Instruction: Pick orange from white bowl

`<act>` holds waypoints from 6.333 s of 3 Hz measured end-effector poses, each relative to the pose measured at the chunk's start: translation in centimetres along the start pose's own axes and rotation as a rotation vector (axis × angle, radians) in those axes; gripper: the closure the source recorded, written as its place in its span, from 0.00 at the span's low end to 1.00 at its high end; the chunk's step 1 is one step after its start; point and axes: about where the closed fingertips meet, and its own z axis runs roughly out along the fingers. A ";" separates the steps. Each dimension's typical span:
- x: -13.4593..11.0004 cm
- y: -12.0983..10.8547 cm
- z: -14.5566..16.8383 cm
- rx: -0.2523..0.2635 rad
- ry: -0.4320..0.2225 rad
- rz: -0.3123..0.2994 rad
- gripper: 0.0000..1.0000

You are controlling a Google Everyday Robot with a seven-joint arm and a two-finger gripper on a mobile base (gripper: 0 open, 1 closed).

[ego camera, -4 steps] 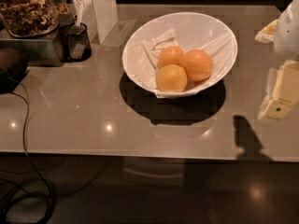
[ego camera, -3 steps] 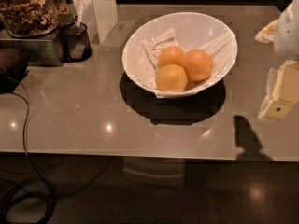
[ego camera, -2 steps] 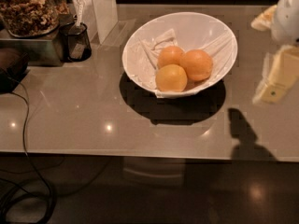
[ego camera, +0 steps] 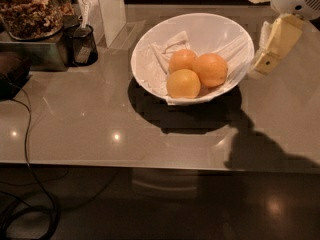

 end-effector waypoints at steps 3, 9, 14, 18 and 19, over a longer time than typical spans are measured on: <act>-2.5 -2.0 8.5 -0.194 -0.181 0.003 0.00; -1.8 -2.2 13.8 -0.296 -0.171 0.049 0.17; 0.4 -2.0 16.2 -0.343 -0.154 0.083 0.06; 0.5 -2.8 17.2 -0.339 -0.146 0.076 0.87; 0.5 -2.8 17.2 -0.339 -0.146 0.076 1.00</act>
Offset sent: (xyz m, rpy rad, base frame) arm 0.0577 0.0572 -0.0611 0.2438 0.1580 0.1856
